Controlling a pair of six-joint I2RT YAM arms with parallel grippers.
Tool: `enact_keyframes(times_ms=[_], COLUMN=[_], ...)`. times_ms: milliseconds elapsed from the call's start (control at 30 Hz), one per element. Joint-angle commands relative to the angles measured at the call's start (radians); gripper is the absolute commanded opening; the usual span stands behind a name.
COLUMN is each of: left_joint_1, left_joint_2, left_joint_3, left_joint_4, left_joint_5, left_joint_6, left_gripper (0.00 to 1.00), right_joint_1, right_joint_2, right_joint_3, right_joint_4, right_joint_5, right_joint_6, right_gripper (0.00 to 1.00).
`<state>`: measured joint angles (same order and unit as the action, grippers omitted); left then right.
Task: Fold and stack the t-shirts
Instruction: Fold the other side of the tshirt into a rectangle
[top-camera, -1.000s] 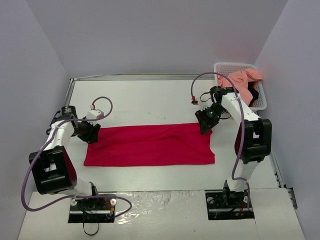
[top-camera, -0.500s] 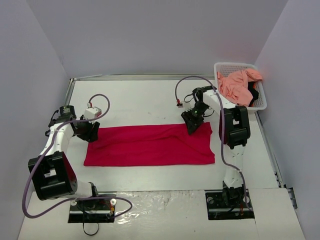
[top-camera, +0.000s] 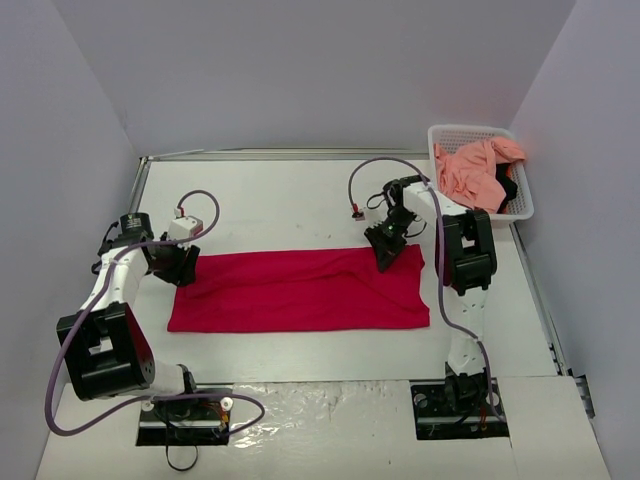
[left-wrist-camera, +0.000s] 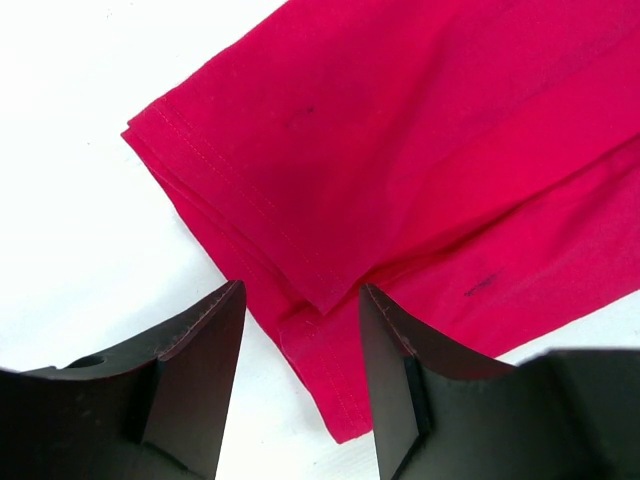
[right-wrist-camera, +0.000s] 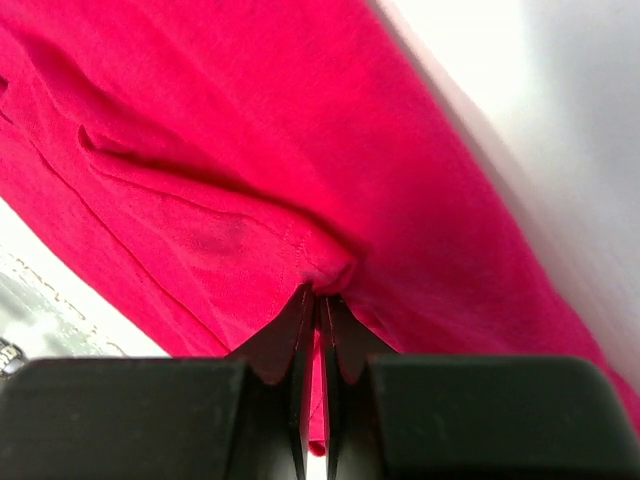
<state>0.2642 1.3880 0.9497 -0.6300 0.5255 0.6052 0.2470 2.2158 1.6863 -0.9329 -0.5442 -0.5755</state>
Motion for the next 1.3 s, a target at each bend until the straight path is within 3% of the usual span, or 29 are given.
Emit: enact_keyframes(times_ms=[0,467,1033,1267], left_joint_1=[0.009,0.007,0.007,0.007], left_joint_2=[-0.037,-0.104,-0.165,-0.188], left_joint_3=[-0.002,-0.014,-0.075,-0.098], left_joint_4=[-0.007,-0.028,-0.022,-0.017], left_joint_5=[0.008,0.031,0.011,0.005], left_joint_6=[-0.012,-0.025,-0.036,-0.044], left_gripper=[0.48,0.48,0.48,0.48], right_joint_1=[0.015,0.046,0.216,0.261], right_joint_2=[-0.096,-0.307,-0.240,-0.177], right_joint_3=[-0.034,-0.215,-0.235,-0.247], right_joint_4=[-0.057,-0.084,-0.095,-0.090], right_joint_5=[-0.022,0.004,-0.088,-0.109], right_joint_6=[-0.007,-0.024,-0.063,-0.072], right_gripper=[0.00,0.00,0.00,0.06])
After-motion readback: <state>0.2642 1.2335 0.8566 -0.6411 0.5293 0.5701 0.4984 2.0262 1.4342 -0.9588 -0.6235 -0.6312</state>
